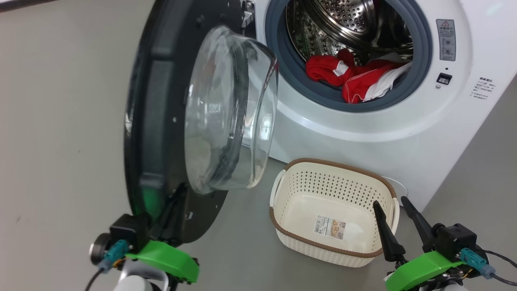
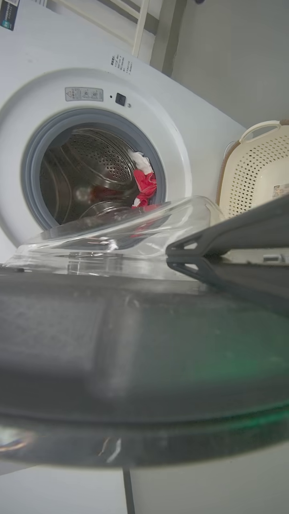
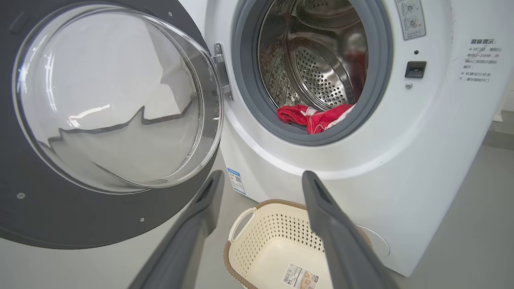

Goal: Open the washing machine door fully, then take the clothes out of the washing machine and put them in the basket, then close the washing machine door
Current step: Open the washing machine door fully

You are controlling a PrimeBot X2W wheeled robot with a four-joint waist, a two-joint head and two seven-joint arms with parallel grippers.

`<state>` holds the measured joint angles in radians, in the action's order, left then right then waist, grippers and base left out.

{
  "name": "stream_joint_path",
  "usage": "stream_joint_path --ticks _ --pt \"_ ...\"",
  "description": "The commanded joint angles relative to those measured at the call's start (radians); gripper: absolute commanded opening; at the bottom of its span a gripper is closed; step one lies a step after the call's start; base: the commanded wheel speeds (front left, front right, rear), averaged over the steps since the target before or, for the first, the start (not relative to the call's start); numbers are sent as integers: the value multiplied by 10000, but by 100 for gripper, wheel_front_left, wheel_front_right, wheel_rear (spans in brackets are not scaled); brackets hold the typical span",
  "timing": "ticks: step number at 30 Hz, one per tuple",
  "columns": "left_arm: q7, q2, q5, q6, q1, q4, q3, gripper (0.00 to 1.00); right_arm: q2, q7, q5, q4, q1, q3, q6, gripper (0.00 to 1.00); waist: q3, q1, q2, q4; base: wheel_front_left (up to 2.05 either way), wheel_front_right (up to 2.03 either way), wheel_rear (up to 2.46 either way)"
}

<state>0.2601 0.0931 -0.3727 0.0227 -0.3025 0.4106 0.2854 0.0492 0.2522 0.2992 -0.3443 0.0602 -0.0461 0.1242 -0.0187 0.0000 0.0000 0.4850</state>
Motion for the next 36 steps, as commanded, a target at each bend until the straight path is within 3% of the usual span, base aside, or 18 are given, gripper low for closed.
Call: stream_joint_path --ticks 1,24,36 --pt "17 377 -61 -160 -189 -125 -544 0 13 95 -58 226 239 -275 65 100 -36 0 0 26 0 0 0" --pt "17 790 -134 -807 -488 -342 -2389 0 459 95 -55 114 449 -595 65 100 -736 0 0 141 0 0 0" --pt "17 873 56 -788 -834 -178 -3286 0 755 95 -118 132 513 -707 65 100 -1108 0 0 240 0 0 0"
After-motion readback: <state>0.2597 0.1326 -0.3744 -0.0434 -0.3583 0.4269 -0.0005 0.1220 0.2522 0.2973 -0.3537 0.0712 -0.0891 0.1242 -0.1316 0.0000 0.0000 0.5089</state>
